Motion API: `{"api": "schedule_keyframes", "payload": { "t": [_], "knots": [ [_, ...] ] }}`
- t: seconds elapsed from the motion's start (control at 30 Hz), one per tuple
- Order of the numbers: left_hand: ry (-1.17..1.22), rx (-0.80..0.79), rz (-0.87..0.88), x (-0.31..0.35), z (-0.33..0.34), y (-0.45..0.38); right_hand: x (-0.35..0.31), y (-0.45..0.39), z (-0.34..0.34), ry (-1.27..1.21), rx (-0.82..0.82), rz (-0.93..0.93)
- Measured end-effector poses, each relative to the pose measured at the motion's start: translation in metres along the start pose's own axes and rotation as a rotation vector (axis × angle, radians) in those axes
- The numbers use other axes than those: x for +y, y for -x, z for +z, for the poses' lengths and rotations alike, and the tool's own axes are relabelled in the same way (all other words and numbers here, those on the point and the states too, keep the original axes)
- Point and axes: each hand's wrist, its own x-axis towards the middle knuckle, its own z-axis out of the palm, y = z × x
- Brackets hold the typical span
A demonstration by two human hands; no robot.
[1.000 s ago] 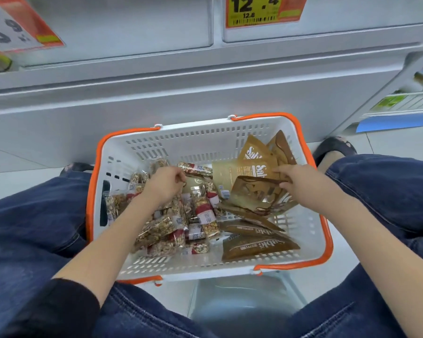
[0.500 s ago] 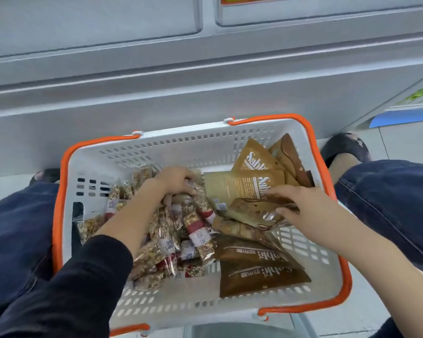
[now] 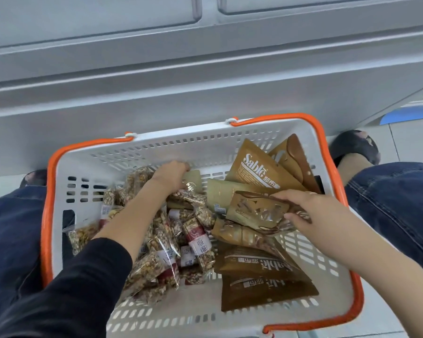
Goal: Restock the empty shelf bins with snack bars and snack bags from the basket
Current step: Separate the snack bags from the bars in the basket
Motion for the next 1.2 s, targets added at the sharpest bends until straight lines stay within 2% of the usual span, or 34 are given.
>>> {"api": "schedule_keyframes", "payload": {
  "t": [0.2, 0.43, 0.6, 0.7, 0.77, 0.83, 0.93, 0.97, 1.03, 1.13, 1.17, 1.2],
  "knots": [
    [0.100, 0.178, -0.049, -0.001, -0.010, 0.018, -0.001, 0.001, -0.001, 0.003, 0.002, -0.005],
    [0.342, 0.405, 0.083, -0.008, -0.038, 0.092, 0.004, 0.005, 0.007, 0.031, -0.012, -0.047],
    [0.202, 0.627, 0.178, 0.006, -0.103, 0.162, 0.007, 0.008, 0.012, 0.064, 0.013, -0.054],
    [0.170, 0.697, 0.282, 0.018, -0.132, 0.207, 0.000, 0.022, 0.005, 0.031, 0.142, -0.105],
    [0.246, 0.740, 0.304, 0.029, -0.143, 0.237, -0.012, 0.036, -0.006, -0.117, 0.285, -0.170],
    [0.405, 0.775, 0.295, 0.041, -0.149, 0.259, -0.027, 0.052, -0.016, -0.318, 0.315, -0.258],
    [0.777, 0.726, 0.261, 0.058, -0.146, 0.271, -0.043, 0.076, -0.021, -0.561, 0.151, -0.307],
    [0.881, 0.687, 0.234, 0.063, -0.142, 0.271, -0.042, 0.081, -0.019, -0.582, 0.162, -0.290],
    [1.053, 0.605, 0.149, 0.070, -0.129, 0.265, -0.039, 0.090, -0.020, -0.674, 0.292, -0.208],
    [1.382, 0.399, 0.090, 0.078, -0.100, 0.251, -0.036, 0.099, -0.030, -1.036, 0.465, -0.073],
    [1.418, 0.335, 0.088, 0.083, -0.089, 0.244, -0.036, 0.100, -0.034, -1.063, 0.527, -0.091],
    [1.357, 0.296, 0.071, 0.087, -0.080, 0.238, -0.037, 0.100, -0.038, -1.005, 0.596, -0.135]
  ]
}}
